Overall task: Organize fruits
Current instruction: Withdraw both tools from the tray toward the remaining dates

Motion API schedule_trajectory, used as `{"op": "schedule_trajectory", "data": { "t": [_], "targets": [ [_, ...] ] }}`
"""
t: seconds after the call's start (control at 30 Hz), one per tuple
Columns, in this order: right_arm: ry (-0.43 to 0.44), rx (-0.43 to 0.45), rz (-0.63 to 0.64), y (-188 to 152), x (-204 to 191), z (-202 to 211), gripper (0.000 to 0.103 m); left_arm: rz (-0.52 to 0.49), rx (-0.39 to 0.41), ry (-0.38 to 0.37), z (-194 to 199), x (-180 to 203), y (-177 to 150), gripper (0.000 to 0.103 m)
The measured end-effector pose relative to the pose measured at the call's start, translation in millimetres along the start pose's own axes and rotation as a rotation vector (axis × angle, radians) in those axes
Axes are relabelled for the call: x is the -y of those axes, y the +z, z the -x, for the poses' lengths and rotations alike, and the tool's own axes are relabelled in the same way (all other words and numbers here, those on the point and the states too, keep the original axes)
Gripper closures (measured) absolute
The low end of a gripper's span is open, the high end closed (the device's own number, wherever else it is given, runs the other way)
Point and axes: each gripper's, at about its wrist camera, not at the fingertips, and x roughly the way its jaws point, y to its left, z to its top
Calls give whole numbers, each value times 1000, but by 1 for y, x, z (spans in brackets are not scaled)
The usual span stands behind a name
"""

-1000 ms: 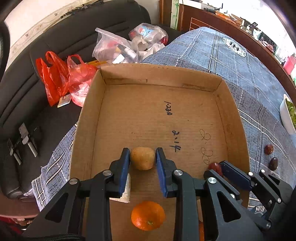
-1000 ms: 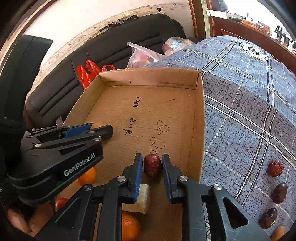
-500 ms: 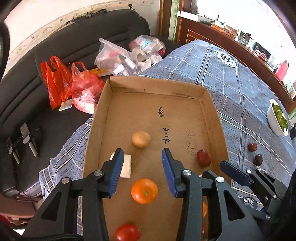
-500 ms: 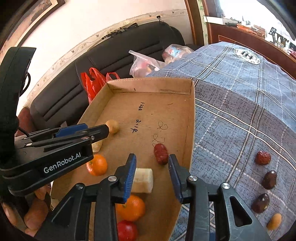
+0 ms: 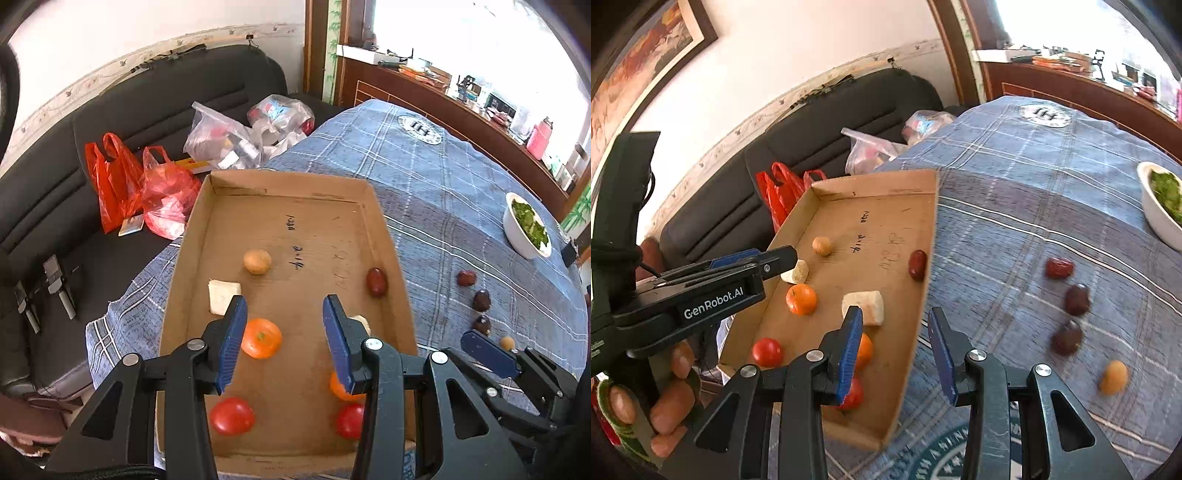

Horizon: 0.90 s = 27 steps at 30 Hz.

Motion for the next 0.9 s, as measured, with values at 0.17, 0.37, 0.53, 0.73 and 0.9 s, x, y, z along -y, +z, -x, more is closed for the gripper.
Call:
{"op": "schedule_trajectory", "data": {
  "t": [0.17,0.37,0.53,0.73,0.9],
  "targets": [
    [-14,31,-29,-9,14,22,64,-19,12,-6,11,11,-6,62],
    [-36,61,-73,-21,33,46,63,-36,14,-23,18,22,-12,62],
    [-57,77,-109,-31,49,60,63,-60,18,-34,24,34,-16,62],
    [-79,87,-141,-40,67,74,62,-76,24,-44,30,43,-19,62],
    [-93,93,-160,-48,75,80,62,-85,25,-52,34,49,-20,62]
  ]
}}
